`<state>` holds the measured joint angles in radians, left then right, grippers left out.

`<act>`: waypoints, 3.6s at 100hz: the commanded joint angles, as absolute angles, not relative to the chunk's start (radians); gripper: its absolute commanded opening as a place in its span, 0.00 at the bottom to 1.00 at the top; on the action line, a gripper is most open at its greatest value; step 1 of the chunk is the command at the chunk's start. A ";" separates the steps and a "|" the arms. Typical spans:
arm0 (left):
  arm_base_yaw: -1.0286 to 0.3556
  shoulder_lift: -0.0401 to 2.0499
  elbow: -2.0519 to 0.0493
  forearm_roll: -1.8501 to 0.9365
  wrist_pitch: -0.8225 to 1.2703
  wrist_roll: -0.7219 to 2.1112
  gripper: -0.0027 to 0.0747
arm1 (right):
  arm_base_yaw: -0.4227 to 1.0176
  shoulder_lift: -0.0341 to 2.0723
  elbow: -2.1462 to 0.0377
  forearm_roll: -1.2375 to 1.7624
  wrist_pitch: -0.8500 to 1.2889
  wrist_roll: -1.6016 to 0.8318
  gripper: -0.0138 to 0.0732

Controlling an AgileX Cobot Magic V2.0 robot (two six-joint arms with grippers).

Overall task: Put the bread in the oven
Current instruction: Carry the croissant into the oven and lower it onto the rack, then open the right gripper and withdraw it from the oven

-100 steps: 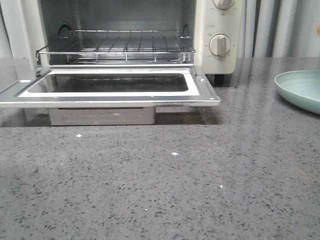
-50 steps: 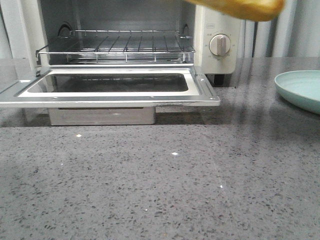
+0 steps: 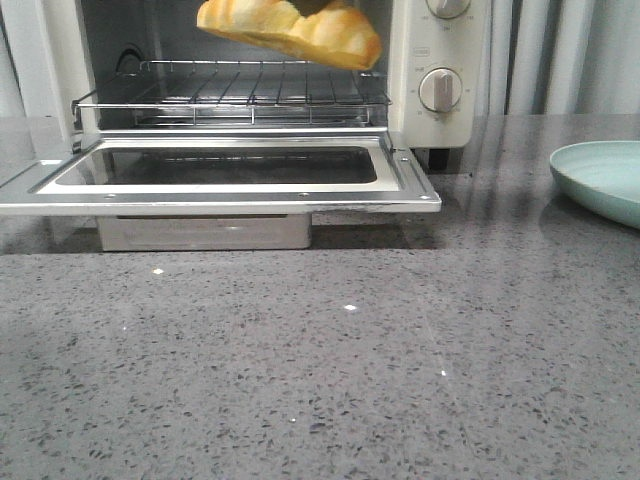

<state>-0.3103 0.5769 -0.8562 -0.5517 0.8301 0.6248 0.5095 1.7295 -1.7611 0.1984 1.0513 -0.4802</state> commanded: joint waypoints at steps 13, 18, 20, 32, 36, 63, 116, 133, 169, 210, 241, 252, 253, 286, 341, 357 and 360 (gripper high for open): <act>-0.319 0.589 -0.881 -0.601 0.769 0.617 0.01 | 0.541 1.809 -1.931 0.041 1.037 -0.494 0.09; -0.319 0.589 -0.881 -0.610 0.769 0.617 0.01 | 0.548 1.820 -1.938 0.028 1.013 -0.494 0.09; -0.319 0.589 -0.881 -0.610 0.769 0.617 0.01 | 0.548 1.822 -1.938 0.026 1.001 -0.494 0.09; -0.319 0.589 -0.881 -0.612 0.772 0.617 0.01 | 0.554 1.834 -1.938 0.021 0.910 -0.494 0.09; -0.319 0.589 -0.881 -0.612 0.774 0.617 0.01 | 0.554 1.834 -1.938 0.012 0.884 -0.494 0.09; -0.319 0.589 -0.881 -0.612 0.776 0.617 0.01 | 0.554 1.836 -1.938 -0.037 0.826 -0.494 0.11; -0.319 0.589 -0.881 -0.620 0.777 0.617 0.01 | 0.555 1.832 -1.942 -0.012 0.867 -0.494 0.65; -0.319 0.589 -0.881 -0.620 0.777 0.617 0.01 | 0.555 1.807 -1.942 0.044 0.922 -0.486 0.65; -0.319 0.589 -0.881 -0.620 0.773 0.624 0.01 | 0.585 1.701 -1.942 0.123 1.058 -0.428 0.34; -0.319 0.566 -0.873 -0.574 0.739 0.624 0.01 | 0.620 1.471 -1.793 0.149 1.075 -0.395 0.11; -0.319 0.476 -0.759 -0.589 0.605 0.617 0.01 | 0.604 0.870 -1.100 0.125 0.541 -0.395 0.11; -0.319 0.467 -0.714 -0.616 0.556 0.617 0.01 | 0.560 0.671 -0.863 0.125 0.393 -0.374 0.11; -0.319 0.467 -0.711 -0.619 0.548 0.617 0.01 | 0.553 0.660 -0.850 0.125 0.388 -0.374 0.11; -0.319 0.467 -0.670 -0.635 0.427 0.617 0.01 | 0.441 0.278 -0.521 0.125 0.211 -0.354 0.11; -0.319 0.467 -0.655 -0.635 0.440 0.617 0.01 | 0.433 0.131 -0.394 0.125 0.152 -0.354 0.10; -0.319 0.467 -0.655 -0.635 0.440 0.617 0.01 | 0.433 0.131 -0.394 0.125 0.152 -0.354 0.10; -0.319 0.467 -0.655 -0.635 0.440 0.617 0.01 | 0.433 0.131 -0.394 0.125 0.152 -0.354 0.10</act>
